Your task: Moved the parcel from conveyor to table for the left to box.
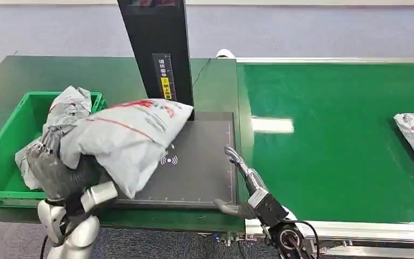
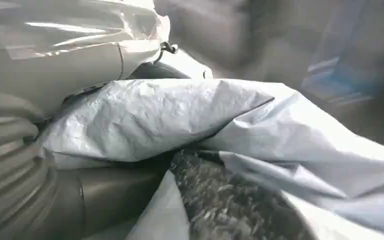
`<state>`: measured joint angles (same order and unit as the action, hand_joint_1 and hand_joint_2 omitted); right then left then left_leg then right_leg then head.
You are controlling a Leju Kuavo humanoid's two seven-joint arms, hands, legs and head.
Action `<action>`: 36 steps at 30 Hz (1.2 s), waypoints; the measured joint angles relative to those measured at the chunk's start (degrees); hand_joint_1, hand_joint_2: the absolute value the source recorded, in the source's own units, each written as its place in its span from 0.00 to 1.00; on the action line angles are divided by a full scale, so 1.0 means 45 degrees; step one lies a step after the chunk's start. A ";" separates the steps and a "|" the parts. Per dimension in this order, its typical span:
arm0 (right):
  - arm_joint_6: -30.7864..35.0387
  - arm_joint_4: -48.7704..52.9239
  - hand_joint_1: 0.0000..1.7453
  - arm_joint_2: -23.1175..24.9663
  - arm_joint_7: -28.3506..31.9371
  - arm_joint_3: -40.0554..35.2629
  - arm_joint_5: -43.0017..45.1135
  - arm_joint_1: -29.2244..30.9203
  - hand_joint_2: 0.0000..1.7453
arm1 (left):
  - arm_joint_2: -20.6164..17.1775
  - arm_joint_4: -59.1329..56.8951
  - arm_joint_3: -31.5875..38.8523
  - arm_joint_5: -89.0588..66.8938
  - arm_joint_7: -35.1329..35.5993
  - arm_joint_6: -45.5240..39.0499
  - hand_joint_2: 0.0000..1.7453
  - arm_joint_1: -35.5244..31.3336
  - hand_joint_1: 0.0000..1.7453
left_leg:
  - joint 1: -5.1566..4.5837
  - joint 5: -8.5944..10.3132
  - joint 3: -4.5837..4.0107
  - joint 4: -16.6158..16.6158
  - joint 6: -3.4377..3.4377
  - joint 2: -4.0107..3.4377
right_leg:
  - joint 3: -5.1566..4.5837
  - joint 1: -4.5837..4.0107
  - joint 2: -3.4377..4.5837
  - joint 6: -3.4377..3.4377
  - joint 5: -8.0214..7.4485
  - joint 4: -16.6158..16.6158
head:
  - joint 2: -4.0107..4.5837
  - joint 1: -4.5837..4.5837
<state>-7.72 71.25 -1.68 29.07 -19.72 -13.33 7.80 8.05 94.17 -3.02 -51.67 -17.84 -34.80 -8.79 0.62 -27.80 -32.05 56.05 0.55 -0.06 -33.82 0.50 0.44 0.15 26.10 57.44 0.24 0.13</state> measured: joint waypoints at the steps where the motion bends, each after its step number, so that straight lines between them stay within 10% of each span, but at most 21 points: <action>1: -0.0034 0.0015 0.00 0.0000 -0.0025 0.0025 -0.0030 0.0000 1.00 | -0.0098 -0.0418 0.0175 -0.0102 0.0813 0.0078 1.00 -0.0274 1.00 | 0.0002 0.0002 0.0006 -0.0001 0.0002 -0.0015 | 0.0001 -0.0003 0.0008 -0.0006 -0.0005 0.0003 | 0.0000 -0.0005; 11: -0.0466 -0.0077 0.00 0.0150 -0.0175 0.0107 -0.0330 0.0441 1.00 | -0.0884 -0.4135 0.2346 -0.1539 0.4110 0.1609 1.00 -0.1620 1.00 | 0.0009 0.0012 -0.0006 0.0000 0.0001 -0.0008 | -0.0004 -0.0012 0.0007 -0.0006 -0.0003 0.0010 | 0.0000 0.0005; 28: -0.0607 -0.0457 0.00 0.0476 -0.0185 0.0097 -0.0501 0.0795 1.00 | -0.1298 -0.6837 0.4169 -0.1171 0.3965 0.0841 1.00 -0.2646 1.00 | 0.0011 0.0011 0.0029 -0.0005 0.0005 -0.0009 | 0.0029 -0.0013 0.0007 -0.0008 -0.0003 0.0012 | 0.0000 0.0005; 36: -0.0549 -0.0461 0.00 0.0491 -0.0209 0.0078 -0.0510 0.0790 1.00 | -0.0738 -0.6005 0.5437 0.0734 -0.0745 -0.0208 1.00 -0.2377 1.00 | 0.0011 0.0011 0.0013 -0.0001 0.0004 -0.0005 | 0.0014 -0.0014 0.0006 -0.0007 -0.0003 0.0012 | 0.0000 0.0005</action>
<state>-10.19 69.18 0.52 28.13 -19.37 -15.63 11.36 4.72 67.15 21.45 -48.37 -21.20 -35.74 -19.49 0.68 -27.74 -32.00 56.04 0.57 -0.08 -33.75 0.44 0.47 0.11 26.08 57.50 0.24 0.15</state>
